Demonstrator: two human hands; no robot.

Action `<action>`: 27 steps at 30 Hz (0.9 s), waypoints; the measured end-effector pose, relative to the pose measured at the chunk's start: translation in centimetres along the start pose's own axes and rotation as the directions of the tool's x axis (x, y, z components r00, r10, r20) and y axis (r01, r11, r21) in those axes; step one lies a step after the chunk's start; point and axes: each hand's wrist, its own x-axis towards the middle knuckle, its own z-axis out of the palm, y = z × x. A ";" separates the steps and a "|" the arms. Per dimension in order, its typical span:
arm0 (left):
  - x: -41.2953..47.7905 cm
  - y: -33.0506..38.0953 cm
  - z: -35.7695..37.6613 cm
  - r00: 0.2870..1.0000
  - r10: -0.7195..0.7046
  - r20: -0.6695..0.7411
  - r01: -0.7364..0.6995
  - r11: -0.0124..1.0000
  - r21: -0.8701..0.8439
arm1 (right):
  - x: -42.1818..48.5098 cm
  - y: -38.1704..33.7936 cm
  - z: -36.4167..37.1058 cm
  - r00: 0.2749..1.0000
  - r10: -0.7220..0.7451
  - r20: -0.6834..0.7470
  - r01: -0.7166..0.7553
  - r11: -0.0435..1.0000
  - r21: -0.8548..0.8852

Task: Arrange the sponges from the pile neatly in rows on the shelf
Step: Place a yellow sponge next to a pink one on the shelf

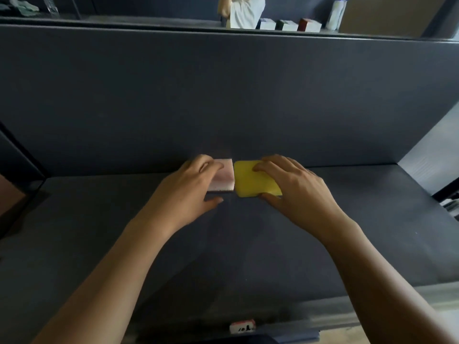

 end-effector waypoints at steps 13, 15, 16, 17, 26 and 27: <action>2.1 0.0 1.8 0.996 -0.024 0.080 0.013 0.990 0.140 | 0.5 2.2 2.5 0.972 0.059 0.229 -0.060 0.998 -0.002; 2.0 0.1 1.8 0.996 -0.030 0.082 0.019 0.991 0.131 | 0.4 2.0 2.4 0.976 0.059 0.209 -0.062 0.998 0.008; 1.9 0.2 1.8 0.996 -0.033 0.085 0.022 0.992 0.125 | 0.4 1.9 2.4 0.980 0.054 0.190 -0.060 0.998 0.024; 1.9 0.2 1.9 0.996 -0.036 0.087 0.025 0.993 0.119 | 0.4 1.8 2.4 0.983 0.049 0.178 -0.057 0.998 0.039; 1.7 0.1 2.1 0.992 -0.039 0.117 0.034 0.998 0.047 | 1.3 1.6 3.2 0.981 0.060 0.183 -0.068 0.997 0.041; 1.6 0.1 2.1 0.991 -0.041 0.125 0.037 0.999 0.035 | 1.5 1.5 3.2 0.981 0.059 0.187 -0.068 0.997 0.041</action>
